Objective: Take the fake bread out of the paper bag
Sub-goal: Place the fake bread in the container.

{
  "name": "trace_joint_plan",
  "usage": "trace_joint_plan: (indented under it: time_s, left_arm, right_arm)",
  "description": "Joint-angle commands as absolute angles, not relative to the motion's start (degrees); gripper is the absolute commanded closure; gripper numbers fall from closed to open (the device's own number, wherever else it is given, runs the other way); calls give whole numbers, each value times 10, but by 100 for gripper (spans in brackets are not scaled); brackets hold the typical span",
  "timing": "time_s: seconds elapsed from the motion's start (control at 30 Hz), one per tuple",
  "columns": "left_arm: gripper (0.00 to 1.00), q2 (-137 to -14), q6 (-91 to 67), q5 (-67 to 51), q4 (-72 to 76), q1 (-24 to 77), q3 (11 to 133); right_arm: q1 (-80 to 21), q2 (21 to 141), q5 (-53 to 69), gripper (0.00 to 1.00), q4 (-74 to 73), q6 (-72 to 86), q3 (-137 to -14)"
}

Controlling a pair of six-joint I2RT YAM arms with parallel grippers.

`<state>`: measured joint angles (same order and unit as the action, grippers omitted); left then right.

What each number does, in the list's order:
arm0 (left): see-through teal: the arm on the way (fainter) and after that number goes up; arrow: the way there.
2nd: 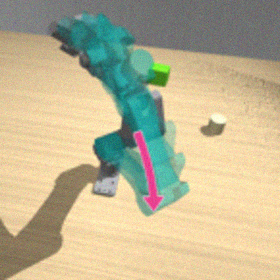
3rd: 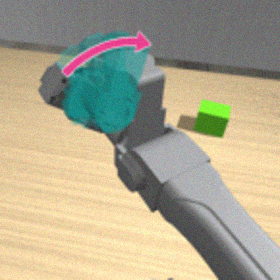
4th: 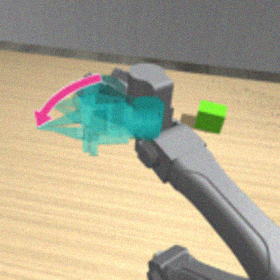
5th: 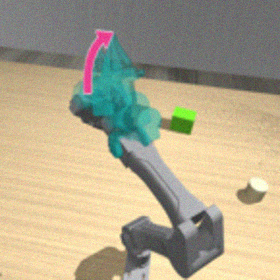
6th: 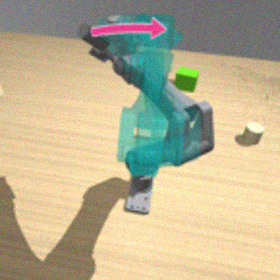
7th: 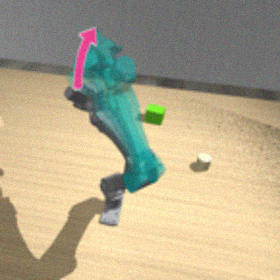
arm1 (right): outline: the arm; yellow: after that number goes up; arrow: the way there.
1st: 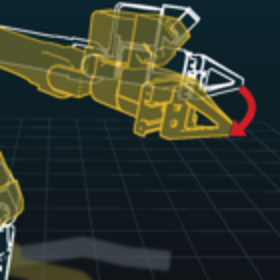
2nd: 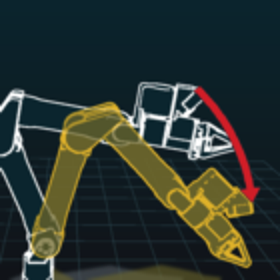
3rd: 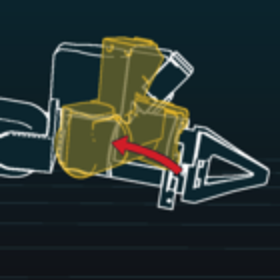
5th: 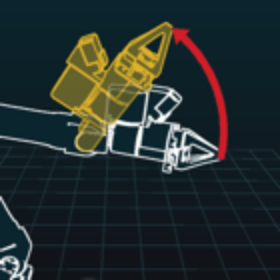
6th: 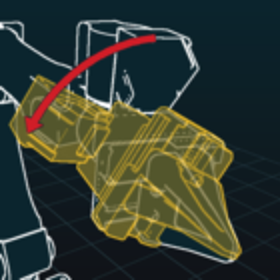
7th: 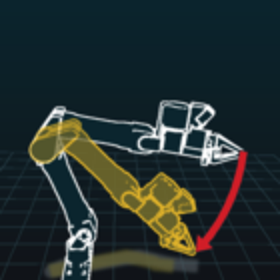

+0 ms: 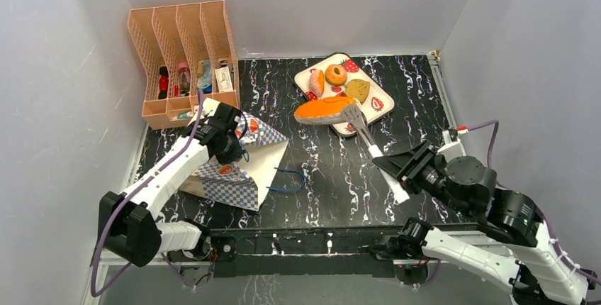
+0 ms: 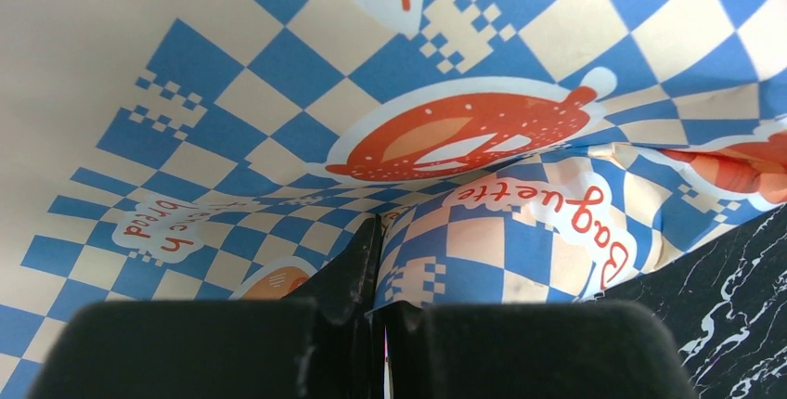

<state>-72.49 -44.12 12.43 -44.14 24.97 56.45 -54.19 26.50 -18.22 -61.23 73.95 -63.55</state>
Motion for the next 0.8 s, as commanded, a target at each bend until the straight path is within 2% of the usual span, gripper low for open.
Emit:
trace_joint_plan:
  time_s: [0.0, 0.4, 0.67, 0.77]
  left_arm:
    - [100, -708, -418, 101, -461, 250, 566]
    - [100, -676, -393, 86, -484, 250, 575]
    - [100, -665, -385, 63, -487, 250, 578]
    - [100, -663, -382, 57, -487, 250, 580]
  right_arm:
    - [-546, 301, -228, 100, -472, 735, -631]
    - [-547, 380, -318, 100, -347, 705, -613]
    - [-542, 460, -332, 100, -263, 667, -624]
    - [-502, 498, -287, 100, -229, 657, -631]
